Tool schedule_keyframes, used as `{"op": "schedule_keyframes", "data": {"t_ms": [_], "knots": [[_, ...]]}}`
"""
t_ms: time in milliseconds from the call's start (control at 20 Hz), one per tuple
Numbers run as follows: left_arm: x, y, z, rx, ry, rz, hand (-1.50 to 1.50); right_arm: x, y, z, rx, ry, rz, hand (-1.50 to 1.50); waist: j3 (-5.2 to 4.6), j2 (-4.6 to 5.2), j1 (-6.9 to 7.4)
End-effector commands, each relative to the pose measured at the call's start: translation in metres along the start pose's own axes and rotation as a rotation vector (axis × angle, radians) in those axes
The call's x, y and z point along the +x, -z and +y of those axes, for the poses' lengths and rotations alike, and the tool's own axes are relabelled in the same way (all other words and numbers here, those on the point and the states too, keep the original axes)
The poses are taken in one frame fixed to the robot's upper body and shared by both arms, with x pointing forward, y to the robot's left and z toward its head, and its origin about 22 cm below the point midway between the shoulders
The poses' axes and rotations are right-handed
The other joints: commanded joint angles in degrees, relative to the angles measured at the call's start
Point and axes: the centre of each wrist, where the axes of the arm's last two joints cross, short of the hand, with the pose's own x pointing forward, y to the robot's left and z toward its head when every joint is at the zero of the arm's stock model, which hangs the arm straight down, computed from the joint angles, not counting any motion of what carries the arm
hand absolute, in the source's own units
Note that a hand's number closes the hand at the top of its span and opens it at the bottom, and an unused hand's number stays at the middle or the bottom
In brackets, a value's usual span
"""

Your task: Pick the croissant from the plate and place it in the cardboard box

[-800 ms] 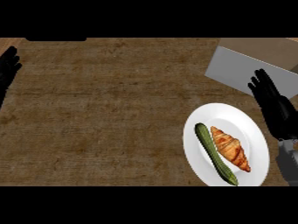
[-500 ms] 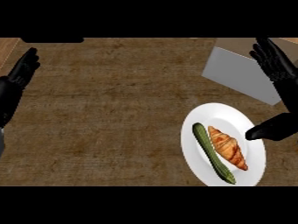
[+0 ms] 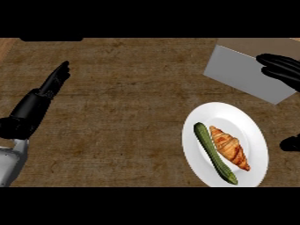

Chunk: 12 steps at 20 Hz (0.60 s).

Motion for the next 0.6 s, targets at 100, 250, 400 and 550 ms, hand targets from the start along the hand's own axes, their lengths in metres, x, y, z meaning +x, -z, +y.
{"op": "schedule_keyframes", "data": {"t_ms": [100,250,400,550], "knots": [[-0.007,-0.009,-0.008,-0.017,-0.01,-0.031,0.0,0.012,-0.007,0.01,0.226,-0.248,-0.129,-1.5,0.03,0.24,0.62],[-0.006,-0.006,-0.01,-0.015,-0.008,-0.026,0.0,0.036,-0.001,0.005,0.339,-0.371,-0.08,-1.5,-0.07,0.05,0.39],[-0.004,0.0,-0.006,-0.025,-0.001,-0.02,0.0,0.049,-0.002,0.024,0.485,-0.501,-0.004,-1.5,-0.12,0.05,0.22],[-0.002,-0.006,-0.018,-0.031,-0.003,-0.017,0.0,0.072,-0.001,0.043,0.574,-0.576,0.019,-1.5,-0.09,-0.16,0.26]]}}
